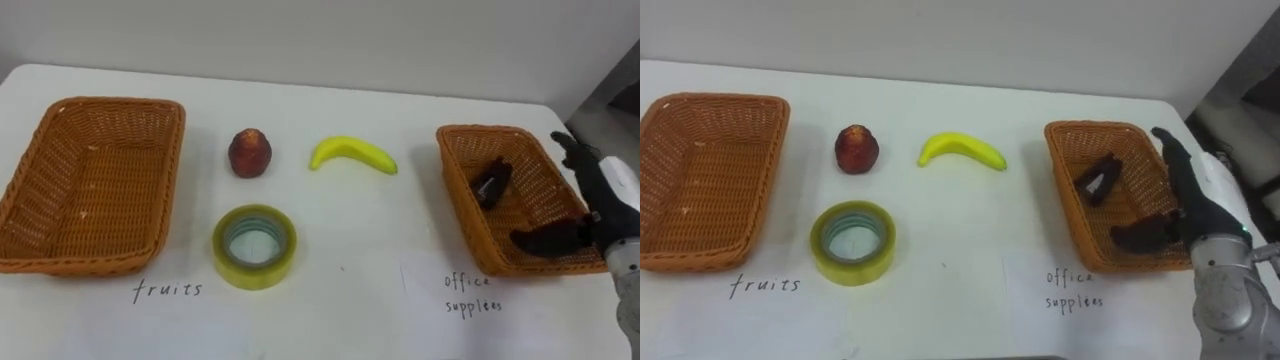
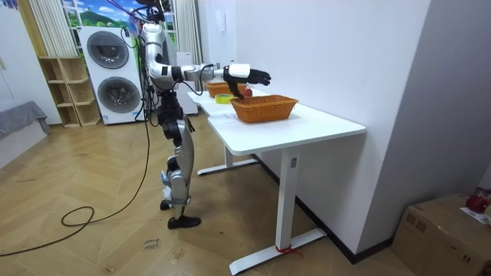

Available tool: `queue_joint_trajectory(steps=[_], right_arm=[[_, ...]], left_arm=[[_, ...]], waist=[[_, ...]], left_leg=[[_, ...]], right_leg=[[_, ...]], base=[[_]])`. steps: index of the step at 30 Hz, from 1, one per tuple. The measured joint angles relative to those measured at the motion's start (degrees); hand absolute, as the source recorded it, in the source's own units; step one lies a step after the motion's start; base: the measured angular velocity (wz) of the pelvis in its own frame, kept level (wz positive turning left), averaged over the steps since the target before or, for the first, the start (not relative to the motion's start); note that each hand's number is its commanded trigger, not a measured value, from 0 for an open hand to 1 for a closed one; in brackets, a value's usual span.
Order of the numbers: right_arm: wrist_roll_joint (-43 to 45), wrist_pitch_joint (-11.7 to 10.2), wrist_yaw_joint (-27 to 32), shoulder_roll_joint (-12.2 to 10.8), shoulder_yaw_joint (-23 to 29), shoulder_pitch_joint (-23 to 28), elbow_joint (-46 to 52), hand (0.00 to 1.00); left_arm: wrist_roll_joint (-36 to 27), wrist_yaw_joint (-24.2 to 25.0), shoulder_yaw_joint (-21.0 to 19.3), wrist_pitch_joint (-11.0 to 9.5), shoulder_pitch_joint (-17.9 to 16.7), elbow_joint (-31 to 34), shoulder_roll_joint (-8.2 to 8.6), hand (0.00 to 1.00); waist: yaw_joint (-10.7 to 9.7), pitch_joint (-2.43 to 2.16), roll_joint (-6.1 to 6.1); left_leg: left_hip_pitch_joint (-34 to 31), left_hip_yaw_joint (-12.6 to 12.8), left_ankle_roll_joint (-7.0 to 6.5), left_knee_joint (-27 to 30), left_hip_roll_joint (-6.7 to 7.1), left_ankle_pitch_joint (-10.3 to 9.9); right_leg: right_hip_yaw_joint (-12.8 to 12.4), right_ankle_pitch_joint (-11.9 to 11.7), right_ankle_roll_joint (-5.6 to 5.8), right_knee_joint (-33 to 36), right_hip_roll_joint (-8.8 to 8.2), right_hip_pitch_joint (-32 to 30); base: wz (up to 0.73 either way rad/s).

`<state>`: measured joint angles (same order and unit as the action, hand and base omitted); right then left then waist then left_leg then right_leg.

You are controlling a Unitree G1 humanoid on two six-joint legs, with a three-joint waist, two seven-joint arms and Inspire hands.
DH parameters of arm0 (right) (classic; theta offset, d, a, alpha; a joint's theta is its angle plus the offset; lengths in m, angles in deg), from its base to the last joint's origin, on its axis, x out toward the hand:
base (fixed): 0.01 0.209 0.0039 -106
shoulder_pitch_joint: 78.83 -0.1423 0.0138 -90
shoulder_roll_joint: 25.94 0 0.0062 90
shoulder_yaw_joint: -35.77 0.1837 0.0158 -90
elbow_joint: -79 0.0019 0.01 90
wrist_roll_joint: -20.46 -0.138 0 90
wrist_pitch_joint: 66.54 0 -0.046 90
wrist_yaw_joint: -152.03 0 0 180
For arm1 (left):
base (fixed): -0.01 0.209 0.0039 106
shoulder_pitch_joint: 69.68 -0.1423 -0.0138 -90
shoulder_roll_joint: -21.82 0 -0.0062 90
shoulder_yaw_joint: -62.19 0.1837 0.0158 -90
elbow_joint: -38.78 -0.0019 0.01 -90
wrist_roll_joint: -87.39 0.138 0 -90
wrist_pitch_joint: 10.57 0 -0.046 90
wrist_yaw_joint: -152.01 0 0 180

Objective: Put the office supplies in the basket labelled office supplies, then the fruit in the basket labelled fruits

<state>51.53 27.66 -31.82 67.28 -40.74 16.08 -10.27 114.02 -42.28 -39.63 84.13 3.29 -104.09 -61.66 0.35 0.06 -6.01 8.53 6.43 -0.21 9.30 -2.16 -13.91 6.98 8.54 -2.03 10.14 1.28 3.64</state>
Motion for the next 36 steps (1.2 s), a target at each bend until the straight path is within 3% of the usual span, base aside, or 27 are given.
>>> queue_joint_trajectory(steps=[2,4,11,18,22,27,36], right_arm=[[-0.7,-0.8,1.4,0.0,0.5,-0.9,0.9,0.0],[-2.2,-1.6,3.8,0.0,1.4,-1.7,1.6,0.0],[-5.1,-2.2,8.5,0.0,1.5,-1.8,2.8,0.0],[-8.3,-2.2,9.0,0.5,1.4,-4.6,4.4,0.0],[-11.3,-4.2,9.1,0.7,1.3,-4.9,7.9,0.0],[-13.4,-4.4,8.6,0.7,0.8,-4.9,11.1,0.0],[-16.1,-4.4,7.3,0.7,-7.2,-6.3,13.9,0.0]], left_arm=[[0.0,-0.5,0.3,-0.2,-0.2,-0.1,0.24,0.0],[-0.1,-0.8,1.2,-0.2,-0.4,-0.4,0.25,0.0],[-0.1,-1.4,1.3,-0.4,-0.1,-1.1,0.26,0.0],[-0.1,-1.3,1.3,-0.7,0.1,-1.2,0.24,0.0],[0.0,-1.3,1.3,-1.5,0.9,-1.4,0.25,0.0],[-0.1,-1.3,1.3,-1.9,1.7,-3.9,0.23,0.0],[0.3,-1.3,4.3,-1.9,2.5,-4.5,-0.01,0.0]], waist=[[-0.2,-0.11,0.08],[-0.2,0.08,0.44],[-0.3,0.03,0.18],[0.0,0.16,0.44],[0.3,0.36,0.8],[0.7,0.26,1.0],[2.4,-0.13,1.23]], left_leg=[[0.0,0.6,0.0,0.0,-0.05,0.0],[0.1,1.1,0.0,0.1,-0.08,0.0],[0.1,1.4,0.0,0.1,-0.09,0.0],[0.1,1.5,0.0,0.0,-0.12,0.0],[0.1,1.5,0.0,-0.1,-0.15,0.0],[0.1,1.4,0.0,0.1,-0.1,0.0],[0.2,1.3,0.0,0.3,-0.11,0.0]], right_leg=[[-0.6,0.0,-0.01,0.7,0.04,-0.5],[-0.9,0.0,-0.02,0.8,0.02,-0.6],[-1.0,0.0,-0.02,0.9,0.05,-0.8],[-1.1,0.0,-0.04,1.3,0.16,-0.9],[-0.9,0.0,-0.04,1.3,0.16,-1.0],[-0.6,0.0,-0.04,1.3,0.07,-0.8],[-0.7,0.0,-0.07,1.6,-0.03,-0.8]], base=[[-0.13],[-0.1],[-0.01],[0.0],[0.0],[0.0],[0.0]])
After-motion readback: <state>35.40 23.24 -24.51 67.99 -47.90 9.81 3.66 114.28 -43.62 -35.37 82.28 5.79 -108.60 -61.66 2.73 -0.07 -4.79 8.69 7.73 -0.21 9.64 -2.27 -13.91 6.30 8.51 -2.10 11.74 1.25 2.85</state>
